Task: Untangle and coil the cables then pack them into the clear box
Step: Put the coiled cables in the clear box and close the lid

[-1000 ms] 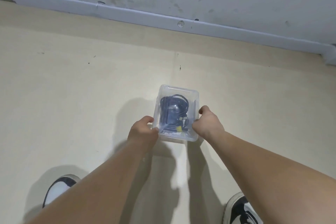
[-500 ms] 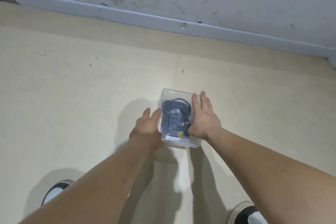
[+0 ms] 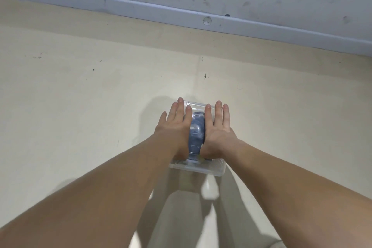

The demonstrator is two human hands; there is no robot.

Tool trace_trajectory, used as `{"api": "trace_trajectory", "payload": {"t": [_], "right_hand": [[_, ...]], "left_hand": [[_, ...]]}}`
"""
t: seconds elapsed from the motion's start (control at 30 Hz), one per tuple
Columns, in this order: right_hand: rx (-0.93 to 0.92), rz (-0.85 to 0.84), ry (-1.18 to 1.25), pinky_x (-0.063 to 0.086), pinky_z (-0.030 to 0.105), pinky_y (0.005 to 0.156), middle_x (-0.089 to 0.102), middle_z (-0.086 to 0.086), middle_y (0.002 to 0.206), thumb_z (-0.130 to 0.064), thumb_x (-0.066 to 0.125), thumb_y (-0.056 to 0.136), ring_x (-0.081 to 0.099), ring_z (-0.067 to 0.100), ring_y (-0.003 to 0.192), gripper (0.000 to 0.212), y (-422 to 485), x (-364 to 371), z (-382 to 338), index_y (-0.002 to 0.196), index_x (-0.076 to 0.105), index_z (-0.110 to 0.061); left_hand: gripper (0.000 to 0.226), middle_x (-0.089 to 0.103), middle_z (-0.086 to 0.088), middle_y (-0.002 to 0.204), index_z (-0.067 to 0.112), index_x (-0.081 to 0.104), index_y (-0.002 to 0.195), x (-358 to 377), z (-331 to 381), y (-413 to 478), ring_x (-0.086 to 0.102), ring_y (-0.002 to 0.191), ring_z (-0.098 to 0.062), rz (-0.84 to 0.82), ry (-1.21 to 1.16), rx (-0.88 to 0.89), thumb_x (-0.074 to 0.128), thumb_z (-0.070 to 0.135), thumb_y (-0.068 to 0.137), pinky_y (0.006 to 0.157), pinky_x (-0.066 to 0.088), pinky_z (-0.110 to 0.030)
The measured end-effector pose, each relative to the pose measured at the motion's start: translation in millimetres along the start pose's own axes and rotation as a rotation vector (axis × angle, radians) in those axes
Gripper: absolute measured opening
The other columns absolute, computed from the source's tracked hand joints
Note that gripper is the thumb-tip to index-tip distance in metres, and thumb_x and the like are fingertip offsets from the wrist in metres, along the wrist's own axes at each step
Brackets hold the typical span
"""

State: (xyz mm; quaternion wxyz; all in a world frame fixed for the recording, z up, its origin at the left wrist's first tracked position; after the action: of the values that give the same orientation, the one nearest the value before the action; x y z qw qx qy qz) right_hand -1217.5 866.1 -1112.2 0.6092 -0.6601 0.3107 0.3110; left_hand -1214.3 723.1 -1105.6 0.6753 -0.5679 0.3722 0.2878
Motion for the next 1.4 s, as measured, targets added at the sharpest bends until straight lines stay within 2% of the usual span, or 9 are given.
{"api": "trace_trajectory", "payload": {"t": [0.23,0.33,0.47,0.53,0.63,0.8,1.07,1.3,1.4], "right_hand": [[-0.058,0.055,0.097,0.024,0.048,0.124,-0.052,0.003,0.154,-0.034,0.068,0.068,-0.049,0.025,0.141,0.135,-3.4,1.7,6.0,0.152,-0.038,-0.023],[-0.122,0.141,0.190,0.018,0.039,0.127,-0.049,-0.005,0.156,-0.037,0.060,0.062,-0.044,0.015,0.144,0.132,-16.0,0.5,13.7,0.155,-0.032,-0.023],[0.058,0.237,0.367,0.039,0.039,0.114,-0.009,0.000,0.170,-0.041,0.056,0.078,0.019,0.022,0.154,0.104,-32.7,8.6,31.2,0.161,-0.002,-0.019],[0.269,-0.028,0.667,0.056,0.046,0.090,0.056,0.021,0.133,-0.056,0.043,0.088,0.062,0.033,0.102,0.068,-40.9,27.4,46.0,0.135,0.047,-0.007],[0.318,-0.583,1.167,0.055,0.034,0.057,0.061,0.016,0.074,-0.075,0.046,0.090,0.060,0.032,0.064,0.072,-63.2,56.5,46.8,0.111,0.059,-0.008],[0.287,-0.348,1.250,0.064,0.042,0.060,0.078,0.021,0.087,-0.050,0.067,0.095,0.078,0.036,0.079,0.058,-68.6,64.7,68.0,0.118,0.054,0.002],[0.394,-0.165,1.354,0.062,0.037,0.051,0.071,0.013,0.059,-0.041,0.063,0.099,0.076,0.032,0.063,0.039,-68.8,42.4,118.1,0.104,0.042,-0.009],[0.597,0.158,1.778,0.060,0.034,0.052,0.071,0.020,0.085,-0.024,0.045,0.109,0.074,0.025,0.063,0.030,-45.4,24.2,167.6,0.119,0.054,0.004],[0.605,0.160,1.787,0.059,0.032,0.048,0.068,0.020,0.090,-0.018,0.040,0.110,0.072,0.026,0.068,0.028,-39.7,19.2,177.7,0.124,0.052,0.003]], "left_hand": [[0.125,-0.036,-0.011,0.166,0.016,-0.020,0.161,9.1,-5.0,-10.2,-0.024,0.157,-0.024,0.100,-0.124,0.068,0.068,0.032,0.074,0.129,0.008,-0.041],[0.104,-0.016,-0.007,0.173,0.020,-0.002,0.165,19.9,-9.5,-30.4,0.023,0.156,-0.028,0.236,-0.248,0.078,0.060,0.021,0.081,0.111,0.036,-0.034],[0.059,0.041,-0.007,0.156,0.023,0.021,0.158,52.0,-25.8,-64.8,0.061,0.117,-0.033,0.164,-0.515,-0.217,0.036,0.037,0.104,0.086,0.047,-0.038],[0.047,0.063,-0.015,0.132,0.018,0.038,0.145,68.2,-22.8,-76.9,0.065,0.110,-0.036,0.099,-0.789,-0.323,0.029,0.045,0.108,0.093,0.052,-0.044],[0.025,0.065,-0.014,0.087,0.013,0.050,0.115,68.7,-13.0,-81.4,0.062,0.068,-0.030,0.178,-1.268,-0.417,0.043,0.035,0.107,0.074,0.059,-0.048],[0.022,0.059,-0.021,0.082,0.006,0.050,0.105,61.1,-0.6,-79.2,0.053,0.051,-0.026,0.184,-1.432,-0.443,0.052,0.028,0.106,0.052,0.049,-0.031],[0.019,0.059,-0.019,0.077,0.009,0.061,0.116,39.6,52.3,-50.7,0.053,0.050,-0.024,0.133,-1.570,-0.313,0.053,0.024,0.107,0.057,0.052,-0.035],[0.031,0.067,-0.015,0.086,0.023,0.060,0.124,16.7,117.5,-5.9,0.062,0.066,-0.022,0.044,-1.537,-0.224,0.043,0.008,0.103,0.086,0.061,-0.052],[0.032,0.069,-0.013,0.083,0.035,0.064,0.114,15.0,125.9,2.2,0.061,0.066,-0.020,0.071,-1.570,-0.188,0.046,0.010,0.104,0.074,0.060,-0.044]]}}
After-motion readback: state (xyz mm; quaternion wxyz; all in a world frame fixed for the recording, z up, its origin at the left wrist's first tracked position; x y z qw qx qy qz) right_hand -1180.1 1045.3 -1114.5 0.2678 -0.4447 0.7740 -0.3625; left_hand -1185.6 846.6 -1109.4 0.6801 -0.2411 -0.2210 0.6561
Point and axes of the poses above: each hand's wrist, its own y-axis towards the middle knuckle, its own x-axis out of the palm, z = x × y, the point moved 3 cm from there along y, towards the middle knuckle
